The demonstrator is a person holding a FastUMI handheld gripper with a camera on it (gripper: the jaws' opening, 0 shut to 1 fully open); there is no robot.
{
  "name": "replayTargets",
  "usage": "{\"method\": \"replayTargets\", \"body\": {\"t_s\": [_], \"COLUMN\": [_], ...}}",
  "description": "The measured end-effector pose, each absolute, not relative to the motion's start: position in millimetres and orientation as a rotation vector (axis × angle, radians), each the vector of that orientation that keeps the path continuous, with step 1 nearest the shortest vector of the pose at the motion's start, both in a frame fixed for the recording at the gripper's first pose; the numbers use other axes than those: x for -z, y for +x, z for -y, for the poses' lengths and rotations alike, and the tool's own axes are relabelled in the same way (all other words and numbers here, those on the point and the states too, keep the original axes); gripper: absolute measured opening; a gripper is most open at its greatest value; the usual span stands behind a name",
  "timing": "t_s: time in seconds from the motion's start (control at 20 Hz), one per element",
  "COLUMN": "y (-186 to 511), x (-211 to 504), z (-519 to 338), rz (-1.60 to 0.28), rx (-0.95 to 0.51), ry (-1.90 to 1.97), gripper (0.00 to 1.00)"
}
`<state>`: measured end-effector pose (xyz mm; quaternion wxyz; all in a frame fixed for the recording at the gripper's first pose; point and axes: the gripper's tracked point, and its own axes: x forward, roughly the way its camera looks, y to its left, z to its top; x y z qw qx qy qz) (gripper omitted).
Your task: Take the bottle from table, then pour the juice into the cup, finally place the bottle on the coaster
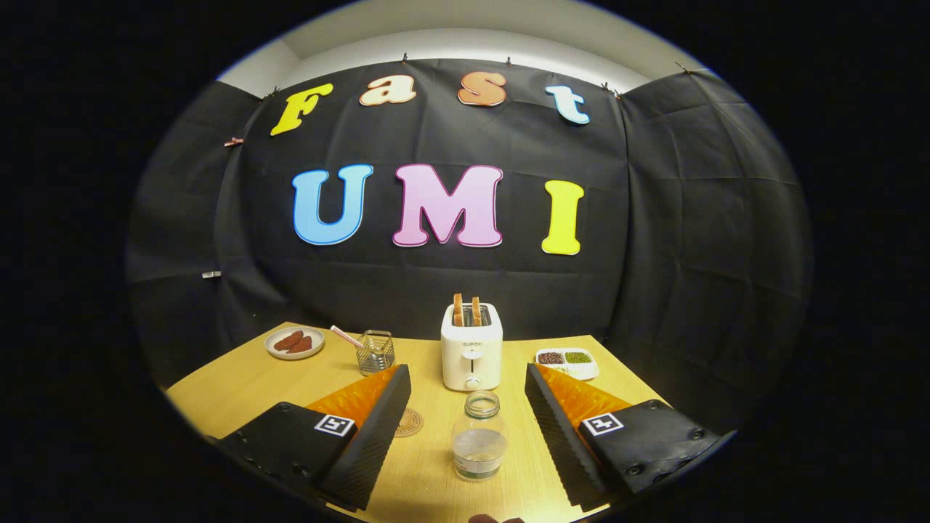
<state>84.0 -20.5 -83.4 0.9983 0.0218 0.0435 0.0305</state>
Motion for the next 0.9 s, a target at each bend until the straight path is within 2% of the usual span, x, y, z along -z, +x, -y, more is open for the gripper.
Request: {"method": "replayTargets", "body": {"t_s": [0.9], "y": [121], "x": [209], "z": [27], "rz": [-0.220], "rx": [-0.085], "ry": [0.092], "gripper": [0.98]}}
